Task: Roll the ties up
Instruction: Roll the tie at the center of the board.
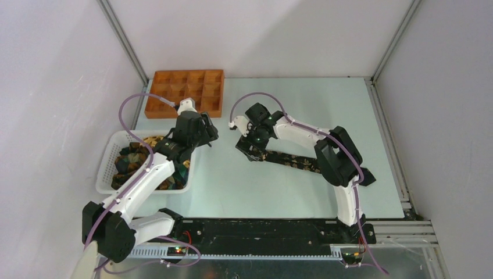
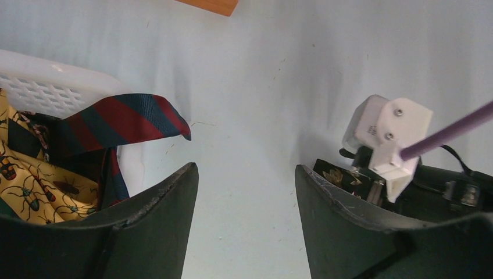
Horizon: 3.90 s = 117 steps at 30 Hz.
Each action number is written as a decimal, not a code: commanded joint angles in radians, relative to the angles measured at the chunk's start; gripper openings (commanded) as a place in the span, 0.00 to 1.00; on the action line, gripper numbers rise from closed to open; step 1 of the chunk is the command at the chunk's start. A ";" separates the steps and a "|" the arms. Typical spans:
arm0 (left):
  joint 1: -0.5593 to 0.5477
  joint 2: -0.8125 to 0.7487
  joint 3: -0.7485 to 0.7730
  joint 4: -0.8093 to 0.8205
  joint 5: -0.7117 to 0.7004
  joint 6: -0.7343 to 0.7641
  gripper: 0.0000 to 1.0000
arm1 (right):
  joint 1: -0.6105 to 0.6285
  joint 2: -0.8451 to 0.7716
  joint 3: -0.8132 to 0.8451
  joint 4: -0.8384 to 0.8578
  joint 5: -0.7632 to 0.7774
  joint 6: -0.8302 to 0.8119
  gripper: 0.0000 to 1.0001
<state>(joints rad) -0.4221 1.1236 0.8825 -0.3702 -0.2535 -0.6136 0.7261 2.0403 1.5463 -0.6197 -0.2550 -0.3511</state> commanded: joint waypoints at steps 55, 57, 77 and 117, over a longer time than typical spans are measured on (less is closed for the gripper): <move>0.024 -0.012 0.011 0.033 0.044 -0.026 0.69 | 0.014 0.123 -0.016 0.024 0.070 -0.018 0.72; 0.024 -0.012 0.011 0.033 0.044 -0.026 0.69 | 0.013 0.135 -0.002 0.016 0.064 -0.020 0.70; 0.026 -0.001 0.009 0.037 0.056 -0.028 0.69 | 0.016 0.157 -0.035 0.031 0.047 0.009 0.08; 0.027 0.001 0.006 0.047 0.075 -0.032 0.69 | -0.017 0.077 -0.098 -0.093 0.172 0.092 0.71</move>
<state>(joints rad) -0.4034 1.1259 0.8825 -0.3599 -0.1963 -0.6300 0.7238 2.0918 1.4971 -0.5869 -0.1295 -0.2642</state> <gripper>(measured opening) 0.691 0.725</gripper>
